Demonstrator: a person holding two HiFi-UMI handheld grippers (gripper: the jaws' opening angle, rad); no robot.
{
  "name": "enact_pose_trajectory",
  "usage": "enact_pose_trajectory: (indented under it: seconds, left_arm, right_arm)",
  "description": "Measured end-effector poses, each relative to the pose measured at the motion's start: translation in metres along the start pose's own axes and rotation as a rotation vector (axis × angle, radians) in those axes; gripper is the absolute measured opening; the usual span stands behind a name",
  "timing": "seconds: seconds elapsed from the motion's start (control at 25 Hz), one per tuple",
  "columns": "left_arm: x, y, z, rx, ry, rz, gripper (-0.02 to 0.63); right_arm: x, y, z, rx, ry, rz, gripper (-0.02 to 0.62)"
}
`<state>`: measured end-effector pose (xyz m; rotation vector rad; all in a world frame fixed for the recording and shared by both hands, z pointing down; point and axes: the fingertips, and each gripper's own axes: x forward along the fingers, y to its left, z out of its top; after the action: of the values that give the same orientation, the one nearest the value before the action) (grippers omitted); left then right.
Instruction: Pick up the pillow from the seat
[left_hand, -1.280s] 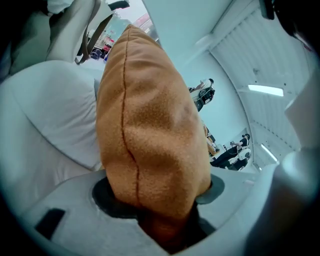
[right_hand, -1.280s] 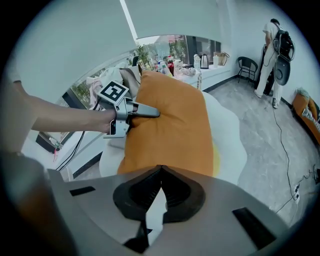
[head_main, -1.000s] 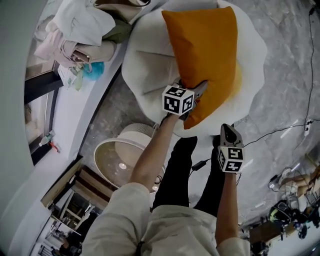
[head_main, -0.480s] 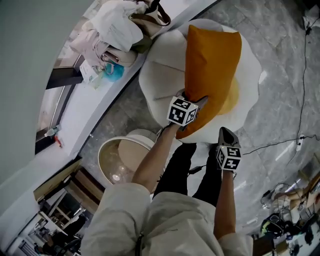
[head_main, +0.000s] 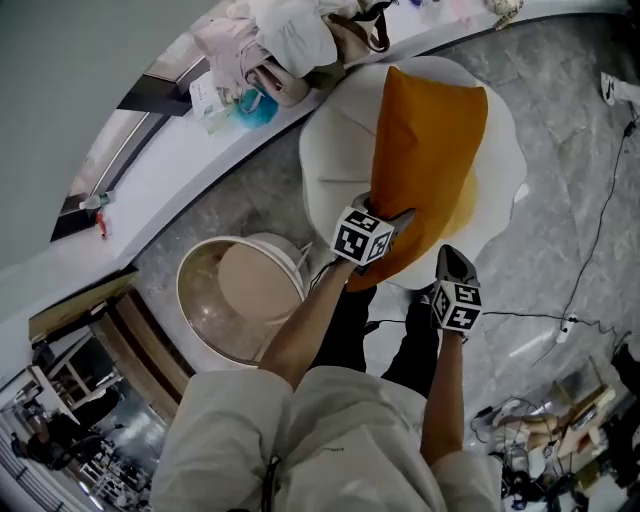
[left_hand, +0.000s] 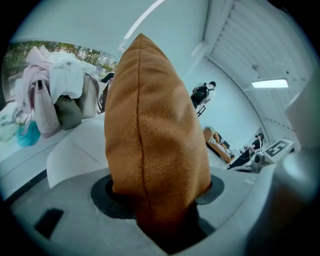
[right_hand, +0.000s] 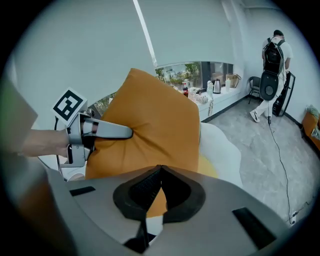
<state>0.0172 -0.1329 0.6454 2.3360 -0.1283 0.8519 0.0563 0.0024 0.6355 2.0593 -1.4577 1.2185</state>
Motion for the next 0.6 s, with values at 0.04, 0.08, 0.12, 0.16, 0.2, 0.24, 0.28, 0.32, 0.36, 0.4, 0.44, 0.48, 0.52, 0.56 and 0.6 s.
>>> enact_pose_trajectory:
  seconds: [0.04, 0.08, 0.12, 0.16, 0.2, 0.24, 0.28, 0.32, 0.36, 0.4, 0.44, 0.48, 0.52, 0.56, 0.6]
  left_arm:
    - [-0.005, -0.001, -0.002, -0.026, -0.013, 0.012, 0.285]
    - [-0.009, -0.003, -0.002, -0.052, -0.026, 0.025, 0.285]
    - [-0.013, -0.004, -0.003, -0.078, -0.039, 0.039, 0.285]
    - [-0.018, -0.007, -0.003, -0.105, -0.050, 0.056, 0.285]
    - [-0.023, -0.010, -0.005, -0.132, -0.060, 0.075, 0.285]
    - [-0.028, -0.015, -0.008, -0.158, -0.070, 0.095, 0.285]
    - [-0.032, -0.020, -0.010, -0.181, -0.084, 0.117, 0.285]
    - [-0.035, -0.025, -0.010, -0.198, -0.100, 0.138, 0.285]
    - [-0.037, -0.030, -0.008, -0.212, -0.120, 0.158, 0.285]
    - [-0.039, -0.036, -0.007, -0.223, -0.141, 0.177, 0.285]
    - [-0.042, -0.043, -0.008, -0.234, -0.162, 0.194, 0.285]
    - [-0.045, -0.049, -0.009, -0.245, -0.182, 0.210, 0.285]
    - [-0.047, -0.055, -0.011, -0.257, -0.201, 0.226, 0.285]
    - [-0.049, -0.061, -0.011, -0.269, -0.220, 0.242, 0.285]
    - [-0.048, -0.066, -0.011, -0.285, -0.239, 0.257, 0.285]
  right_arm:
    - [0.001, 0.000, 0.001, 0.000, 0.002, 0.012, 0.006]
    - [0.001, 0.000, 0.003, 0.000, 0.001, 0.027, 0.006]
    - [0.002, 0.001, 0.006, 0.000, 0.000, 0.045, 0.008]
    - [0.001, 0.003, 0.008, -0.006, 0.000, 0.068, 0.006]
    - [-0.002, 0.007, 0.008, -0.022, 0.003, 0.095, 0.008]
    - [-0.006, 0.010, 0.008, -0.046, 0.009, 0.124, 0.006]
    - [-0.010, 0.013, 0.008, -0.074, 0.015, 0.153, 0.006]
    - [-0.014, 0.013, 0.010, -0.101, 0.020, 0.181, 0.006]
    - [-0.017, 0.011, 0.013, -0.123, 0.024, 0.208, 0.006]
    - [-0.022, 0.007, 0.016, -0.142, 0.027, 0.235, 0.006]
    - [-0.028, 0.003, 0.018, -0.160, 0.030, 0.261, 0.006]
    - [-0.036, -0.003, 0.020, -0.179, 0.029, 0.285, 0.008]
    - [-0.043, -0.012, 0.021, -0.200, 0.027, 0.303, 0.006]
    - [-0.050, -0.024, 0.023, -0.223, 0.025, 0.312, 0.006]
    - [-0.054, -0.039, 0.025, -0.241, 0.025, 0.314, 0.008]
